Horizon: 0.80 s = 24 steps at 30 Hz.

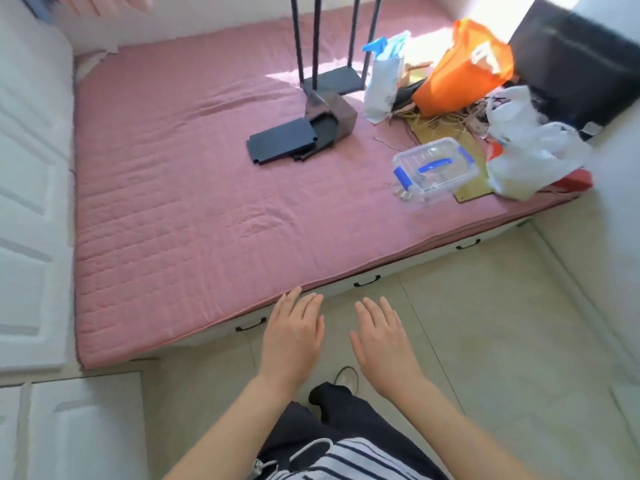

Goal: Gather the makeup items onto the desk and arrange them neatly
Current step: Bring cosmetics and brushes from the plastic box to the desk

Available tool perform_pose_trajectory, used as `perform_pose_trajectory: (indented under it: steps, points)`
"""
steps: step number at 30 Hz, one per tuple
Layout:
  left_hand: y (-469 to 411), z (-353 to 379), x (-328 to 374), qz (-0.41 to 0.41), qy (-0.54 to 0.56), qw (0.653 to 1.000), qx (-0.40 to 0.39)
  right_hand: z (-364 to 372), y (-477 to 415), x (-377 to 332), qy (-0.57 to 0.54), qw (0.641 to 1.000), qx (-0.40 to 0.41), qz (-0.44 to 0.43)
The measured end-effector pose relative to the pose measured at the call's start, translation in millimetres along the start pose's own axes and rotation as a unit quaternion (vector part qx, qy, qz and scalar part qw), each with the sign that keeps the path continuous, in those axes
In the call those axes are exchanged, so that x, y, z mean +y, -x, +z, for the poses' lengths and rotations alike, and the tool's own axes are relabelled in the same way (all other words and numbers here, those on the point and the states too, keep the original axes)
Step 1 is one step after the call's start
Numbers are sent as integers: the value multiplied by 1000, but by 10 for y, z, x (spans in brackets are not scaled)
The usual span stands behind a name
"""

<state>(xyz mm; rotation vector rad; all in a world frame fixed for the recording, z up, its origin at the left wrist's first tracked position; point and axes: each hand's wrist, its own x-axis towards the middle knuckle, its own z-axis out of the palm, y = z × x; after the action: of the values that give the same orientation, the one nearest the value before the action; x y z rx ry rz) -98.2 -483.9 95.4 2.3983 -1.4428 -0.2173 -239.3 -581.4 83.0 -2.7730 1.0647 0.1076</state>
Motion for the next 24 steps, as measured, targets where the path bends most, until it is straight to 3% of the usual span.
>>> perform_pose_trajectory:
  steps: [7, 13, 24]
  points:
    - [-608, 511, 936, 115, 27, 990, -73, -118, 101, 1011, -29, 994, 6, 103]
    - [-1045, 702, 1529, 203, 25, 975, -90, -149, 204, 1638, -47, 981, -2, 189]
    - [-1919, 1016, 2120, 268, 12, 956, -120, -442, -211, 2439, -91, 952, 18, 292]
